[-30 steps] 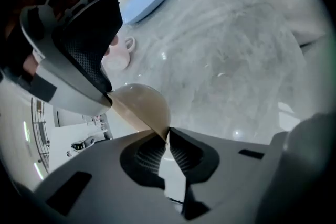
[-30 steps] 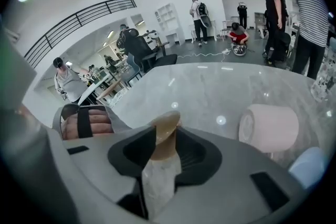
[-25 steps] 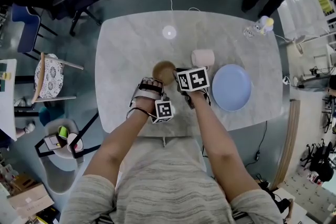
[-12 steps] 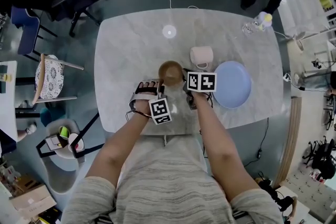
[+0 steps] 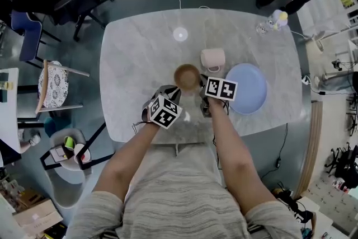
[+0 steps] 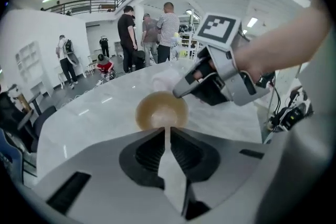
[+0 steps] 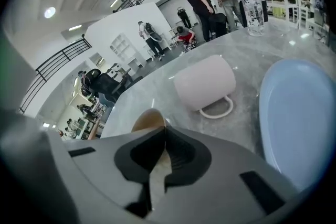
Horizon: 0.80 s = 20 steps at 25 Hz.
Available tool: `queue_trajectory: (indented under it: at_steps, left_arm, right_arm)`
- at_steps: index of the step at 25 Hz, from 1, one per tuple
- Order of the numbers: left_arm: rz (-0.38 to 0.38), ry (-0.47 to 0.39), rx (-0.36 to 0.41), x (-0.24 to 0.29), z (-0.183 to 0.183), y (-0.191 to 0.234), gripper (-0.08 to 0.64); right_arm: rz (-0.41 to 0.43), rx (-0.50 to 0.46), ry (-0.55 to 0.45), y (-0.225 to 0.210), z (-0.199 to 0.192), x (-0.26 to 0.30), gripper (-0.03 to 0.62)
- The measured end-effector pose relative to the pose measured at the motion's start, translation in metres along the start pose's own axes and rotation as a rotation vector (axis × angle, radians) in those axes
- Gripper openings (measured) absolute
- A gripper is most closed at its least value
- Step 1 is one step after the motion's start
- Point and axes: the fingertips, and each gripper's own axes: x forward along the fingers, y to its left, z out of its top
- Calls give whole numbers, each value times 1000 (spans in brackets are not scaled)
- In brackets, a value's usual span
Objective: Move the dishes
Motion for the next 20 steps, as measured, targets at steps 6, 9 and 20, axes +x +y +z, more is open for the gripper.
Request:
queue_trajectory:
  at_steps: [6, 9, 20]
  left_arm:
    - [-78, -54, -85, 2, 12, -18, 34]
    - [-126, -71, -108, 2, 13, -31, 32]
    - [-257, -177, -316, 0, 38, -52, 31]
  right_arm:
    - [61, 10, 46, 2, -12, 1, 21]
    - [85, -6, 81, 2, -20, 1, 21]
    - [147, -124, 120, -4, -27, -3, 25]
